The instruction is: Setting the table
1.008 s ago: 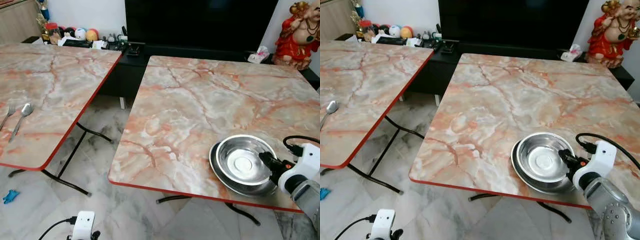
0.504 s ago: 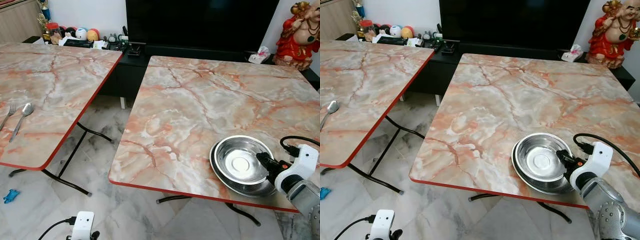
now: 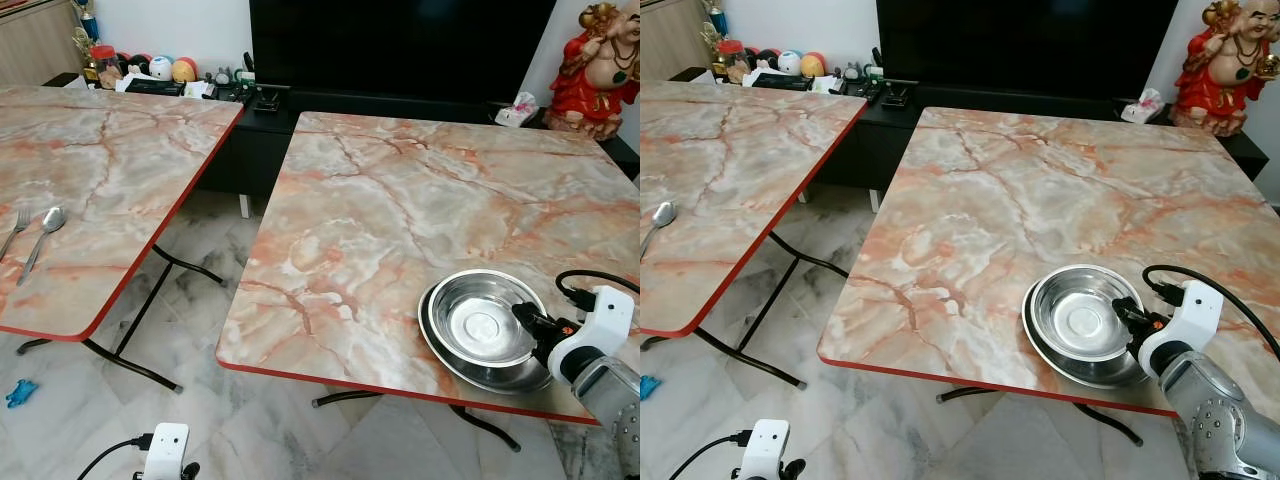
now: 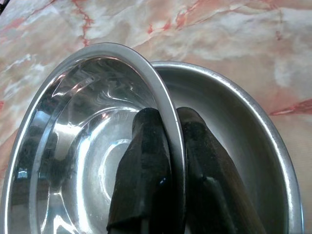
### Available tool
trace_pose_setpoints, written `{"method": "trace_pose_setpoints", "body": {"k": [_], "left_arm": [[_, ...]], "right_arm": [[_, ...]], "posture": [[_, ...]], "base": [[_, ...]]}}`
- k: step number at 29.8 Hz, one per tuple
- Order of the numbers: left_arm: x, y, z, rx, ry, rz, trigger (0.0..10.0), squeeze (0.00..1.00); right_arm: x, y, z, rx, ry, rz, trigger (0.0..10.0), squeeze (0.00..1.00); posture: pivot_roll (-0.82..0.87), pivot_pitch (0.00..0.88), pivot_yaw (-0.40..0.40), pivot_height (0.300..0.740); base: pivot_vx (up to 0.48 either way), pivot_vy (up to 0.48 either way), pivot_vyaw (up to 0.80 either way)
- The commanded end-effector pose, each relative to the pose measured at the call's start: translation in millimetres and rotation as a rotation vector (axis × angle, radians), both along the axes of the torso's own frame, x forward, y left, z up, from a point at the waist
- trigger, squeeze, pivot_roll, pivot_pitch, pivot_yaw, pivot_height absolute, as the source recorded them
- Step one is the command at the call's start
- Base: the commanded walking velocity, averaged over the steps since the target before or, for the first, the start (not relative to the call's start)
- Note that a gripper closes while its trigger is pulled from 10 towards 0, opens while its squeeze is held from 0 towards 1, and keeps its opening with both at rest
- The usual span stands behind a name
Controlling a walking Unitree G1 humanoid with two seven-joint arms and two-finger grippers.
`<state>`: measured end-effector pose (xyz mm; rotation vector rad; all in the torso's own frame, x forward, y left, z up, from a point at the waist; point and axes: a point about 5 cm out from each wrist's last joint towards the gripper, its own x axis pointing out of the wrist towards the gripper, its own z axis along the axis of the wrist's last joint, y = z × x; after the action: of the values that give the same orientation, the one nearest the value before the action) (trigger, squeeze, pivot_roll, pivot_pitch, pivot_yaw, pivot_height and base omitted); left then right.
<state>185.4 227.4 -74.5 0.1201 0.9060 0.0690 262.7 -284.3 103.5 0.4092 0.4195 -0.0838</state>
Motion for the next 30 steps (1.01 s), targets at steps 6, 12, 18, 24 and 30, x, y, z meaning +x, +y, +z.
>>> {"method": "trace_pose_setpoints", "body": {"k": [6,12,18,24,30], "left_arm": [[-1.3,0.3,-0.9,0.000,0.017,-0.005,10.0,0.00],[-1.2,-0.8,-1.2,0.001,0.017,-0.007,10.0,0.00],[-2.9,-1.1,-2.0,0.001,0.021,-0.005,10.0,0.00],[-3.9,0.3,-2.2,0.001,0.022,-0.002,10.0,0.00],[-4.0,1.4,-2.0,0.001,0.023,-0.002,10.0,0.00]], "right_arm": [[2.7,6.3,-0.3,0.006,-0.017,0.012,10.0,0.00],[2.5,6.2,-1.5,-0.015,-0.010,0.014,10.0,0.00],[3.6,5.2,-3.3,-0.042,-0.001,0.010,10.0,0.00],[4.3,2.3,-3.5,-0.048,-0.001,-0.011,10.0,0.00],[3.4,0.7,-5.1,-0.039,-0.001,-0.024,10.0,0.00]], "posture": [[0.02,0.012,-0.031,0.740],[0.02,0.015,-0.032,0.740],[0.03,0.015,-0.033,0.740],[0.03,0.015,-0.032,0.740],[0.03,0.017,-0.030,0.740]], "base": [[0.000,0.000,0.00],[0.000,0.000,0.00],[0.000,0.000,0.00],[0.000,0.000,0.00],[0.000,0.000,0.00]]}}
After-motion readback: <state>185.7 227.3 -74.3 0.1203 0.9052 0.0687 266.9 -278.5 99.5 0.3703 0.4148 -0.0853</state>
